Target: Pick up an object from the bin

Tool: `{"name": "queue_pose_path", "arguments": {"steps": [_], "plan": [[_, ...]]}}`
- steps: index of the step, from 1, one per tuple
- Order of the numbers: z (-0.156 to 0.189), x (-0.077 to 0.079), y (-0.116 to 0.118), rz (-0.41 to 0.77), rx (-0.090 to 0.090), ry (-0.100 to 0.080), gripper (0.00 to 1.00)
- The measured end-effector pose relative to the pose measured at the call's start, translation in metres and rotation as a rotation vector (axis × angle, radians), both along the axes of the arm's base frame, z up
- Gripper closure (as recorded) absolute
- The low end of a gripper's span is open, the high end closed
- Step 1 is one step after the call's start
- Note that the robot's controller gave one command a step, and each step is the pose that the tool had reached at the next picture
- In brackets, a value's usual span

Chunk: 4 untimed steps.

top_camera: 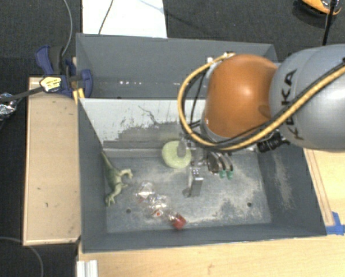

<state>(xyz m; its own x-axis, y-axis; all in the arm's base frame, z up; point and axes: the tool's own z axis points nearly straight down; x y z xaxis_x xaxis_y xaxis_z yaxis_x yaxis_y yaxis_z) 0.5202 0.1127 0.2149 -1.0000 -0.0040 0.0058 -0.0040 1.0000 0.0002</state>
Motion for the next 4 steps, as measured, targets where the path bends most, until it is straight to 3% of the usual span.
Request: {"name": "queue_pose_path", "arguments": {"steps": [1, 2, 3, 4], "plan": [[0.005, 0.001, -0.001, -0.003, 0.001, -0.008, 0.0], [-0.022, -0.007, 0.0, 0.036, 0.002, -0.016, 0.0], [-0.091, -0.02, 0.02, 0.11, 0.002, -0.013, 0.0], [-0.133, -0.022, 0.027, 0.128, 0.003, -0.017, 0.0]]}}
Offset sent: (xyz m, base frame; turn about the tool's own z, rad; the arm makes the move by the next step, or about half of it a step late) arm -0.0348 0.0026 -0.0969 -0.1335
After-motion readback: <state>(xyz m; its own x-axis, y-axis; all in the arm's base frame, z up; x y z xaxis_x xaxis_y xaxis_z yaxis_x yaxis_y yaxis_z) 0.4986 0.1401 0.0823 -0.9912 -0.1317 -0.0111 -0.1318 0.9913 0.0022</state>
